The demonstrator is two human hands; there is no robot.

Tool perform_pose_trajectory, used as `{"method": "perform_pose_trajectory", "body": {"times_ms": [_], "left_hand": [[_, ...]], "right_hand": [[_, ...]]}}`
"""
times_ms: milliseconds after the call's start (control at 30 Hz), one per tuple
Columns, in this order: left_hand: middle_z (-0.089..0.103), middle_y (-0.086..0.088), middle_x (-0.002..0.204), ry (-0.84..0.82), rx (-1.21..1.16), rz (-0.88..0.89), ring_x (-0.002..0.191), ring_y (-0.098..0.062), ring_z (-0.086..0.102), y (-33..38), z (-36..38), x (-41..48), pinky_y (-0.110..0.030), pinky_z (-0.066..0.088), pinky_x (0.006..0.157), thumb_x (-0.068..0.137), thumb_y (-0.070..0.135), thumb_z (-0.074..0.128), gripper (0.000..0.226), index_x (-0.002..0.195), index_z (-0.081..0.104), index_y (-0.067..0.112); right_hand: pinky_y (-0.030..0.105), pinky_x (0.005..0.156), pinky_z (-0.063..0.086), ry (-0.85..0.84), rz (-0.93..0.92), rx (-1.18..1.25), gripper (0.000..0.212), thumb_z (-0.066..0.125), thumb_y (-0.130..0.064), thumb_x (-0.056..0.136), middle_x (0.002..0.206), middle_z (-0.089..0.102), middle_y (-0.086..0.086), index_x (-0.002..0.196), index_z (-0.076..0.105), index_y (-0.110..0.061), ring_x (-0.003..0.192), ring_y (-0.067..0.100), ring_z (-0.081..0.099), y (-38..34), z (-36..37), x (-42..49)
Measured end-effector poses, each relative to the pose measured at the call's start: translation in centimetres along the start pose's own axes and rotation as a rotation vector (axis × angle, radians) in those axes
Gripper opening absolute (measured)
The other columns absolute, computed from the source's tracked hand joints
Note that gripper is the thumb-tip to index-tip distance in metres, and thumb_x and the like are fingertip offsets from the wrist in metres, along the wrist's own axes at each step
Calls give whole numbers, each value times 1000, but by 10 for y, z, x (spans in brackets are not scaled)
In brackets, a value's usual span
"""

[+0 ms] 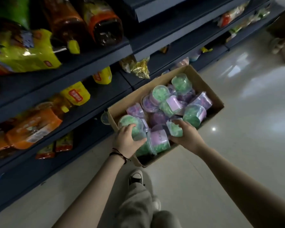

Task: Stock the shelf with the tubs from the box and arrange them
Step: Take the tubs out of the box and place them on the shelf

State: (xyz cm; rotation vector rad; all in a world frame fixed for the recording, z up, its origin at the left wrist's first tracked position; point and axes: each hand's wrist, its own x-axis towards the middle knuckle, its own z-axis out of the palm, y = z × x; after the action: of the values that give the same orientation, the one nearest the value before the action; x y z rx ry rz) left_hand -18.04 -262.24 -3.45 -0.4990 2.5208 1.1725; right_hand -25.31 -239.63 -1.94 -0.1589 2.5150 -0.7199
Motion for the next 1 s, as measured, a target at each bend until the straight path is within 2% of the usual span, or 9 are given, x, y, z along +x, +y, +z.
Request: {"method": "perform_pose_trajectory", "body": {"times_ms": [133,333,433,533,667,733,867,933,1000], "left_hand": [[43,-1,140,-144,9,23,129,-20,39,-2,58,41,-32,35,104,69,49,78,86,140,39,19],[34,0,148,-234,278,91,137,-19,27,-16,120,85,-30,18,113,54,66,78,118,147,23,19],[29,5,149,-279,521,140,139,-16,22,-25,128,92,-32,13,116,54,72,72,118,148,19,24],[37,6,143,-230,525,155,135,-16,29,-26,129,93,-32,14,114,52,75,70,114,145,29,24],[40,6,141,-130,286,4,131,-16,35,-16,127,94,-29,22,108,52,69,76,110,143,34,23],[36,5,142,-121,278,12,131,-17,35,-9,123,101,-30,24,109,54,60,80,109,144,31,24],[20,6,150,-211,341,126,133,-20,34,-3,117,127,-33,33,109,52,27,90,110,145,31,27],[6,4,154,-233,329,137,136,-25,33,-2,120,139,-37,40,106,55,9,88,110,145,30,33],[5,-1,154,-252,251,119,137,-28,30,-2,126,145,-37,39,106,62,-1,81,110,145,24,42]], "right_hand": [[34,103,39,-130,-51,-159,81,81,-37,70,141,45,4,140,43,-22,128,26,44,39,4,61],[43,114,26,-402,-158,-483,106,83,-48,61,154,26,-2,148,25,-28,142,23,25,87,20,130],[40,116,17,-453,-271,-673,115,81,-54,60,156,24,-1,151,18,-24,143,25,22,102,27,148],[37,113,25,-459,-335,-749,119,78,-61,59,154,28,-1,152,14,-24,139,26,27,107,27,155],[37,106,35,-369,-333,-685,116,77,-66,56,147,39,0,150,22,-25,134,25,35,108,17,158],[38,104,37,-289,-298,-603,114,76,-68,55,145,41,1,148,28,-24,133,24,37,108,11,157],[38,100,40,-139,-161,-365,110,75,-68,53,139,49,2,145,36,-20,126,25,45,110,6,143],[38,99,42,-26,-47,-153,107,73,-70,51,129,57,5,139,44,-17,119,26,51,116,9,135],[38,98,45,38,92,0,103,68,-78,49,120,62,2,131,52,-19,114,23,55,126,13,128]]}}
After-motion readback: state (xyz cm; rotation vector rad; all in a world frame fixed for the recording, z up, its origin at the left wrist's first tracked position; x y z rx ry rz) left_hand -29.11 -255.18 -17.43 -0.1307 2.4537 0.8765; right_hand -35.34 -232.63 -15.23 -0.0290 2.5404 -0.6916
